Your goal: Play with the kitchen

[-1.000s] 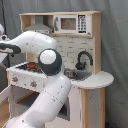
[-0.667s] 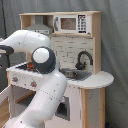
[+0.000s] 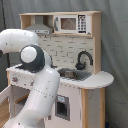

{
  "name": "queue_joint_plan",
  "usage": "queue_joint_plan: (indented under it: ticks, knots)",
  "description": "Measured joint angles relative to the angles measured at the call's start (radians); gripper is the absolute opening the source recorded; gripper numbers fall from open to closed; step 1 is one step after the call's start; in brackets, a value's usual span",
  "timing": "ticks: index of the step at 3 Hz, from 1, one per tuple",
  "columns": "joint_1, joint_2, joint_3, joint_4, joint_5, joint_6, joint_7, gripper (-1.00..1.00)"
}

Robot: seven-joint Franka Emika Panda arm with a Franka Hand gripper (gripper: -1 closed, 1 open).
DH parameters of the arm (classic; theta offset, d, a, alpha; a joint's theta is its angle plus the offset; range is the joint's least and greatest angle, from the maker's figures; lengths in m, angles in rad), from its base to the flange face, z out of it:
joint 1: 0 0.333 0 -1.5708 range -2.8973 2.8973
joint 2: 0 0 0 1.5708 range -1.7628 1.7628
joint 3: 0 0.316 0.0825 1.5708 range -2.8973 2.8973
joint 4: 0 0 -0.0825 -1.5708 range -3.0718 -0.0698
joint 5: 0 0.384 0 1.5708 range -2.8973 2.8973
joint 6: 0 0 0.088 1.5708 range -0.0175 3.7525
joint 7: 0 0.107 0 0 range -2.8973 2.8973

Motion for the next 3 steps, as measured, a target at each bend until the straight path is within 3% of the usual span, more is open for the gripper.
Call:
queue_joint_plan:
  ticks: [2,3]
  knots:
    - [0.046,-0.166,-0.054,-0.028,-0.003,0.003,-0.102,1.0]
    - [0.054,-0.255,-0.068,-0.065,-0.01,0.036,-0.146,1.0]
